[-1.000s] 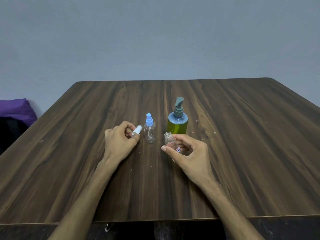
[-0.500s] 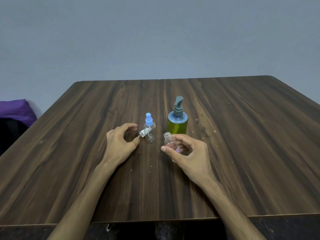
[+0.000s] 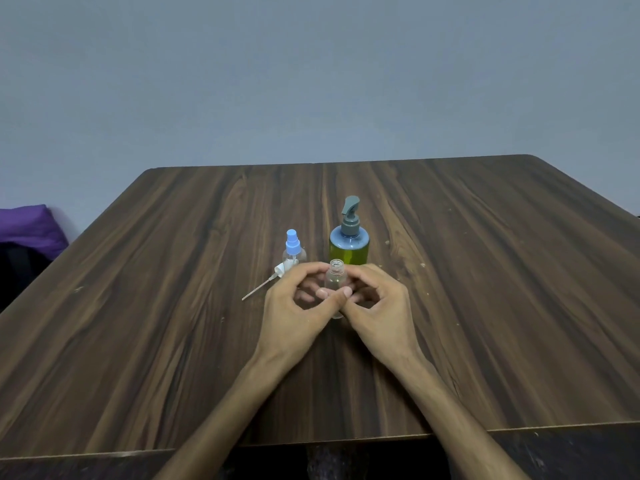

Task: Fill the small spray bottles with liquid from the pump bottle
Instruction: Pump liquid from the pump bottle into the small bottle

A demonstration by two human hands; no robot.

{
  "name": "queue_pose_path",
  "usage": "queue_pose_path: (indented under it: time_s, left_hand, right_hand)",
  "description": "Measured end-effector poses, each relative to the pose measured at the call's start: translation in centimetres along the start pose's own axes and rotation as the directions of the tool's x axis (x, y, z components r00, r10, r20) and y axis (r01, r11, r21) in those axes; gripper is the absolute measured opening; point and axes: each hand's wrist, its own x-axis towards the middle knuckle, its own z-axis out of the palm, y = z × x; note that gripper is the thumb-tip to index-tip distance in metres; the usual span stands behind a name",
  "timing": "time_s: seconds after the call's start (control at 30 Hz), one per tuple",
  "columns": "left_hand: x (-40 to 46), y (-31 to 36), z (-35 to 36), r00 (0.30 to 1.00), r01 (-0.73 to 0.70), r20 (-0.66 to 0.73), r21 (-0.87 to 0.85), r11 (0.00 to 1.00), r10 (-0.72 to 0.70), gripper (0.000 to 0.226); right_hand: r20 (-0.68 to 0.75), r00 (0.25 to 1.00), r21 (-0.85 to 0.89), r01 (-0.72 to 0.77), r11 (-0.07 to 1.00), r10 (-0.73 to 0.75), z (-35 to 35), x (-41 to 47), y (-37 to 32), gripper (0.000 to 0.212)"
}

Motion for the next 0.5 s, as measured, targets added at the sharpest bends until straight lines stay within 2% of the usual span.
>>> queue_pose_path:
  time_s: [0.17, 0.27, 0.33, 0.43, 0.5]
  left_hand:
    - [0.6, 0.0, 1.1, 0.993, 0.095, -0.061, -0.148, 0.984, -0.105, 0.026]
    - [0.7, -0.1, 1.2, 0.988, 0.037, -0.144, -0.168, 0.985, -0.062, 0.018]
    - [1.2, -0.1, 1.2, 0.982, -0.020, -0.189, -0.188, 0.982, -0.016, 0.015]
    - [2.0, -0.3, 1.2, 0.979, -0.092, -0.199, -0.204, 0.975, 0.051, 0.018]
    - [2.5, -0.6, 1.5, 0.982, -0.097, -0.183, -0.220, 0.971, 0.057, 0.022]
  right_hand:
    - [-0.016, 1.000, -0.009, -0.008, 1.000, 0.008, 0.2, 0.2, 0.5, 0.031]
    - [0.036, 0.999, -0.019, 0.033, 0.999, -0.032, -0.5, 0.2, -0.4, 0.033]
    - [-0.051, 0.998, -0.012, 0.042, 0.999, -0.043, -1.5, 0.8, -1.4, 0.022]
    - [-0.255, 0.966, 0.155, -0.009, 0.988, 0.049, -3.1, 4.9, -3.0, 0.020]
    - [-0.202, 0.971, 0.257, -0.077, 0.963, 0.132, -3.6, 9.0, -3.8, 0.023]
